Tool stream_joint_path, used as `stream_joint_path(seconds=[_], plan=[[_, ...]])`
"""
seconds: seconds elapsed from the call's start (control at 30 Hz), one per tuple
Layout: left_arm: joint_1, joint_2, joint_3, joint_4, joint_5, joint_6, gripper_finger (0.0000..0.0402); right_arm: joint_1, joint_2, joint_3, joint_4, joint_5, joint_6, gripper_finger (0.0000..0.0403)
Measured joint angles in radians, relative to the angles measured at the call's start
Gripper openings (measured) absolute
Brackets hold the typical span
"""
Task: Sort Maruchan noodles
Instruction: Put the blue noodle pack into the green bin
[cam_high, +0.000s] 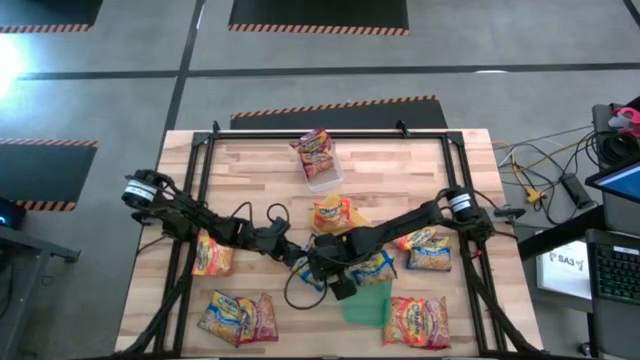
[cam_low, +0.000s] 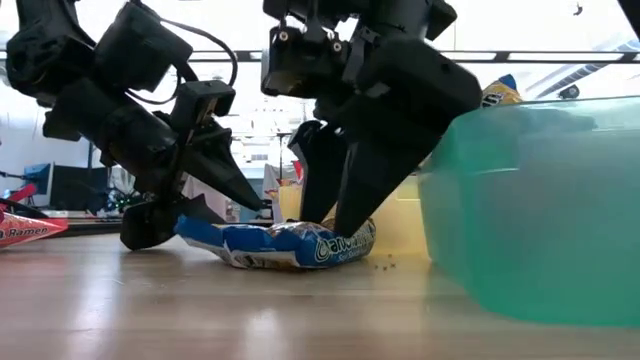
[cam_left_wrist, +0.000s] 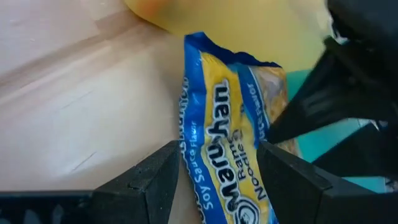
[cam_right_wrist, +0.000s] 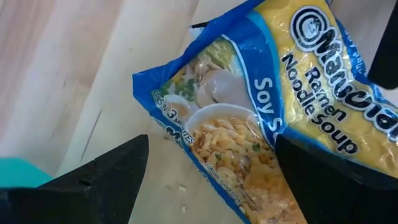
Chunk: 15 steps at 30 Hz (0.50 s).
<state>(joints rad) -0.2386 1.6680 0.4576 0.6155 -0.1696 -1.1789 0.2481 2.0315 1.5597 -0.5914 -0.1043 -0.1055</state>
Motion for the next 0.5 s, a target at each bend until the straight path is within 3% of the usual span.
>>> stream_joint_path(seconds=[0.5], plan=[[0.009,0.039,0.052,-0.087,0.034,-0.169,0.0198,0.000,0.000,-0.005,-0.001,0.026,-0.059,0.0340]])
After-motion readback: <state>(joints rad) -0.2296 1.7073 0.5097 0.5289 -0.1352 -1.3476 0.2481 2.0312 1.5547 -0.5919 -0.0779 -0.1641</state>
